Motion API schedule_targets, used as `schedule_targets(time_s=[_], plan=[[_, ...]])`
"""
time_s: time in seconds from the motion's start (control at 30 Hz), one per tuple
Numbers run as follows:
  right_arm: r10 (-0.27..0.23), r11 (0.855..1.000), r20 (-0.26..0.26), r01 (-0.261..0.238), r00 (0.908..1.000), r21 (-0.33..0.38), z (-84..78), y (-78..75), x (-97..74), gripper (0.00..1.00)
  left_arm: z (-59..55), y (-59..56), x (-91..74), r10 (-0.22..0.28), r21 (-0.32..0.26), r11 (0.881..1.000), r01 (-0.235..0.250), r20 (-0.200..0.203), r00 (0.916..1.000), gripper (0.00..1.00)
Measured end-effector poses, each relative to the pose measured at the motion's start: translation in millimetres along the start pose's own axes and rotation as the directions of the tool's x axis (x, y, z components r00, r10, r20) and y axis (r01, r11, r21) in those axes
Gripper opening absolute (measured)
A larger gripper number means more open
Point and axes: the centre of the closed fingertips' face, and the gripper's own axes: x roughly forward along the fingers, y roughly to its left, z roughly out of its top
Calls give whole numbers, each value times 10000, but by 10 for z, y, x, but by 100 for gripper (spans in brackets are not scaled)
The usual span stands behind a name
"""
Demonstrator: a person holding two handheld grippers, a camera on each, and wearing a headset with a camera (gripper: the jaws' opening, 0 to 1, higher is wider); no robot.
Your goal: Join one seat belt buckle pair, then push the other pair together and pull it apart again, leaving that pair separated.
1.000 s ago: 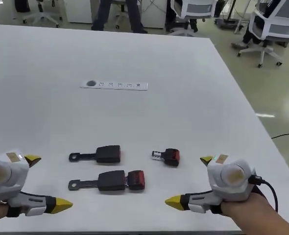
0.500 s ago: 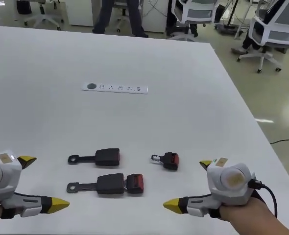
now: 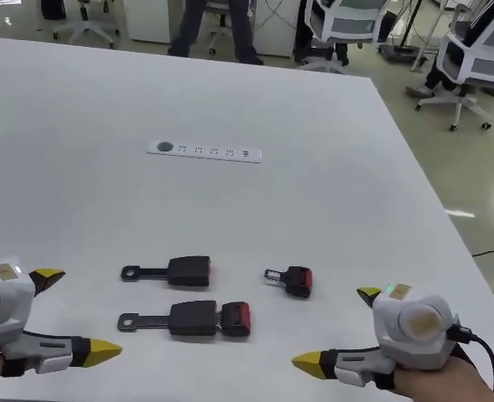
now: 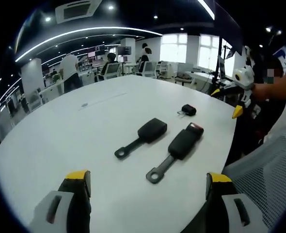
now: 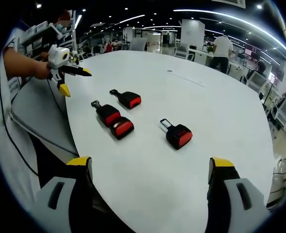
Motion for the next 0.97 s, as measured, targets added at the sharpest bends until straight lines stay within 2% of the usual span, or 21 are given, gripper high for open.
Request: schedule_targets(time_s=[0.13, 0.2, 0.3, 0.43, 0.57, 0.7, 0.8, 0.87, 0.97], plan=[[-5, 9999, -23, 5, 10000, 121, 15, 13, -31, 99, -14, -30, 12, -53, -207, 9998, 51, -96, 9999, 100], [-13, 9999, 12, 13, 10000, 135, 21, 23, -27, 99, 16, -78, 35, -114, -217, 9997, 113, -49, 9999, 100], [-6, 9999, 136, 4, 9999, 143, 39, 27, -18, 99, 9, -66, 57, -107, -46, 9999, 106, -180, 9998, 100], [136, 9996, -94, -138, 9999, -250, 8, 68, 7, 99, 4, -43, 64, -261, 11, 9997, 261, -253, 9993, 100], [117, 9999, 50, -117, 9999, -44, 29, 48, 1, 99, -8, -10, 44, -160, 165, 9997, 165, -309, 9994, 100], [110, 9999, 51, -110, 9999, 31, 22, 54, -1, 99, -37, -56, 30, -301, 207, 9993, 307, -319, 9990, 100], [112, 9999, -23, -112, 9999, 49, 13, 66, -6, 99, -44, -76, 18, -361, 120, 9993, 364, -257, 9990, 100], [127, 9999, 73, -127, 9999, 116, 37, 82, -9, 99, -1, -128, 21, -436, -182, 9989, 436, -20, 9990, 100], [206, 9991, 141, -211, 9997, 360, 63, 100, -5, 98, 37, -127, 29, -436, -255, 9987, 441, 208, 9988, 100]])
